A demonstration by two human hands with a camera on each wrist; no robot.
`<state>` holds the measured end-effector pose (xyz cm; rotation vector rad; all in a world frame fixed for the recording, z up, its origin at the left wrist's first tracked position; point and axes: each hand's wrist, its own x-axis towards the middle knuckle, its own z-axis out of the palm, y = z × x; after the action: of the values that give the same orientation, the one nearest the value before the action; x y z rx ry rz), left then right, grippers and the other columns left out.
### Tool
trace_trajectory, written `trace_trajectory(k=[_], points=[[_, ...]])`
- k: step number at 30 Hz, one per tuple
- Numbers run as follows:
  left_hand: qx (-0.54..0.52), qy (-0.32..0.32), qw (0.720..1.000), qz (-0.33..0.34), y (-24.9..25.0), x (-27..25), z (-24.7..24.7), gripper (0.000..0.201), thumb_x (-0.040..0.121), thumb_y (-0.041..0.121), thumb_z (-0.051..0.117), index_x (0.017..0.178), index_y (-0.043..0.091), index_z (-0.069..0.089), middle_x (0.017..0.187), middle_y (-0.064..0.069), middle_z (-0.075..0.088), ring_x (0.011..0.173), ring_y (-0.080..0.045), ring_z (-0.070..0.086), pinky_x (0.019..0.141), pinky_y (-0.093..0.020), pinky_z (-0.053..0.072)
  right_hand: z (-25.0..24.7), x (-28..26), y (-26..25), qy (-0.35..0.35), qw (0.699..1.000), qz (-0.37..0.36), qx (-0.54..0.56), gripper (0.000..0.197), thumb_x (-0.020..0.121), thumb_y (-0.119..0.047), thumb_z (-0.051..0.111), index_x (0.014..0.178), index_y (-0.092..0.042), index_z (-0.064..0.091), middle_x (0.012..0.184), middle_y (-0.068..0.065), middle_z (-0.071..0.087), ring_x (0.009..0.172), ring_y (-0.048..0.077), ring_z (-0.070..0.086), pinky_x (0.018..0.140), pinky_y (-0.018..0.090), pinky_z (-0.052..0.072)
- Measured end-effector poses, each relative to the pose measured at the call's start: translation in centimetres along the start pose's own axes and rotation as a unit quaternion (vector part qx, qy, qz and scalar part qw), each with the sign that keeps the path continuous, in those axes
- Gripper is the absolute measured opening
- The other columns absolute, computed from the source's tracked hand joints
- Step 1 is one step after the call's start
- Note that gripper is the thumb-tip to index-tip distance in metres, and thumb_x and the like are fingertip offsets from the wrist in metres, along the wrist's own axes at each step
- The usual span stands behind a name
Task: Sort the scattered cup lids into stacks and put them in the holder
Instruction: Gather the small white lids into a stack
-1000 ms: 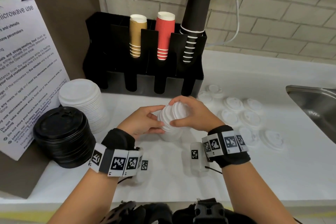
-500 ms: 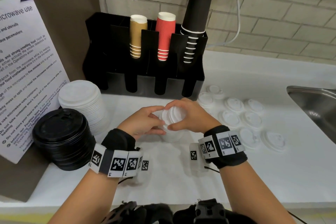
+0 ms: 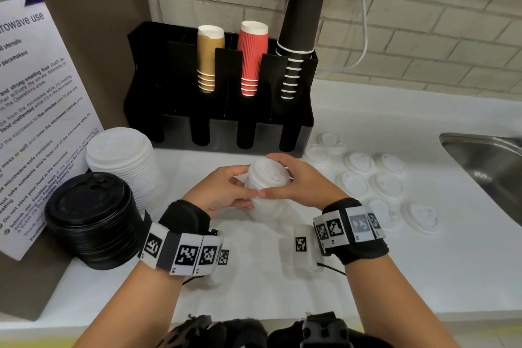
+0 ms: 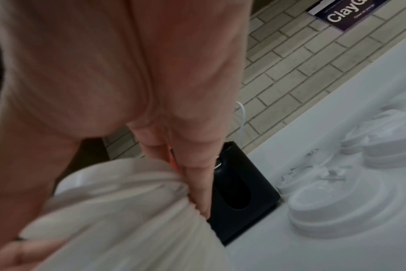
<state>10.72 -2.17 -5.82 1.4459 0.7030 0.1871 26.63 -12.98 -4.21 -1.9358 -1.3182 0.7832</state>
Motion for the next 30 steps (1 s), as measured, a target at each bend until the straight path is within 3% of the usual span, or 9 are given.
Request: trace_trajectory(k=[7,11,14,18,20,24,27,29,30], points=[[-0.045,-0.003,0.999,-0.009,-0.3,0.0,-0.4,0.059,0.089,-0.007,0.062,0.143,0.016,0.05,0.097,-0.013,0.061,0.086,-0.03,0.071,0.082,-0.025,0.059,0.1,-0.9,0.9,-0.021,1.0,-0.009,0.002,0.079,0.071,-0.025,0.084,0.139,-0.033,0.045,0.14,-0.011,0.047,0.129,0.008,0.042,0.11,0.028,0.035],[-0.033,-0.017,0.999,0.002,-0.2,-0.1,-0.3,0.055,0.09,-0.009,0.06,0.139,0.015,0.054,0.091,-0.01,0.063,0.081,-0.025,0.072,0.078,-0.021,0.059,0.0,-0.3,0.4,-0.033,0.999,-0.021,-0.038,0.08,0.071,-0.026,0.084,0.141,-0.032,0.045,0.143,-0.01,0.046,0.13,0.007,0.04,0.105,0.021,0.033],[-0.024,-0.009,1.0,0.005,-0.3,-0.1,-0.3,0.054,0.09,-0.013,0.058,0.138,0.011,0.054,0.108,-0.016,0.057,0.081,-0.024,0.071,0.076,-0.018,0.058,-0.1,0.1,0.2,-0.038,0.996,-0.027,-0.081,0.082,0.069,-0.027,0.085,0.14,-0.032,0.045,0.142,-0.009,0.047,0.128,0.006,0.04,0.1,0.017,0.03],[-0.048,-0.034,0.998,0.001,-0.2,-0.1,-0.3,0.034,0.094,-0.01,0.052,0.117,0.009,0.068,0.105,-0.014,0.07,0.087,-0.023,0.072,0.076,-0.019,0.058,0.1,0.5,0.0,-0.032,0.991,-0.028,-0.126,0.086,0.064,-0.027,0.088,0.14,-0.032,0.047,0.139,-0.007,0.049,0.127,0.007,0.042,0.097,0.015,0.028],[-0.047,-0.034,0.998,-0.004,0.0,0.0,-0.1,0.028,0.095,-0.003,0.056,0.117,0.008,0.068,0.107,-0.016,0.072,0.094,-0.024,0.071,0.078,-0.021,0.058,0.3,0.6,0.1,-0.029,0.989,-0.031,-0.143,0.086,0.064,-0.027,0.088,0.14,-0.031,0.047,0.139,-0.005,0.049,0.127,0.01,0.043,0.097,0.016,0.03],[-0.036,0.005,0.999,-0.007,-0.2,0.4,0.0,0.053,0.089,-0.002,0.065,0.131,0.029,0.054,0.09,-0.011,0.062,0.079,-0.024,0.072,0.072,-0.021,0.059,0.8,0.5,0.4,-0.029,0.983,-0.047,-0.177,0.088,0.065,-0.032,0.087,0.142,-0.031,0.044,0.138,-0.004,0.05,0.126,0.013,0.044,0.099,0.02,0.033],[-0.014,0.005,1.0,-0.012,0.1,0.6,0.0,0.061,0.087,-0.001,0.068,0.136,0.032,0.051,0.088,-0.01,0.061,0.083,-0.027,0.071,0.075,-0.024,0.06,-0.7,0.4,1.2,-0.07,0.995,-0.024,-0.068,0.09,0.066,-0.04,0.085,0.143,-0.039,0.038,0.139,-0.007,0.048,0.124,0.007,0.046,0.103,0.023,0.039],[-0.011,0.005,1.0,-0.016,0.3,0.7,0.0,0.059,0.088,-0.001,0.068,0.136,0.028,0.054,0.089,-0.009,0.06,0.087,-0.027,0.069,0.077,-0.025,0.06,-2.6,0.8,2.3,-0.02,1.0,0.011,0.008,0.076,0.074,-0.045,0.077,0.14,-0.038,0.041,0.133,-0.005,0.051,0.119,0.009,0.051,0.098,0.024,0.043],[-0.008,0.003,1.0,-0.018,0.3,0.7,0.1,0.058,0.088,-0.001,0.067,0.136,0.028,0.054,0.09,-0.01,0.061,0.088,-0.027,0.069,0.077,-0.025,0.06,-3.6,1.3,3.0,0.026,0.999,0.035,-0.016,0.064,0.08,-0.044,0.072,0.137,-0.034,0.045,0.132,-0.002,0.052,0.118,0.013,0.052,0.097,0.025,0.043]])
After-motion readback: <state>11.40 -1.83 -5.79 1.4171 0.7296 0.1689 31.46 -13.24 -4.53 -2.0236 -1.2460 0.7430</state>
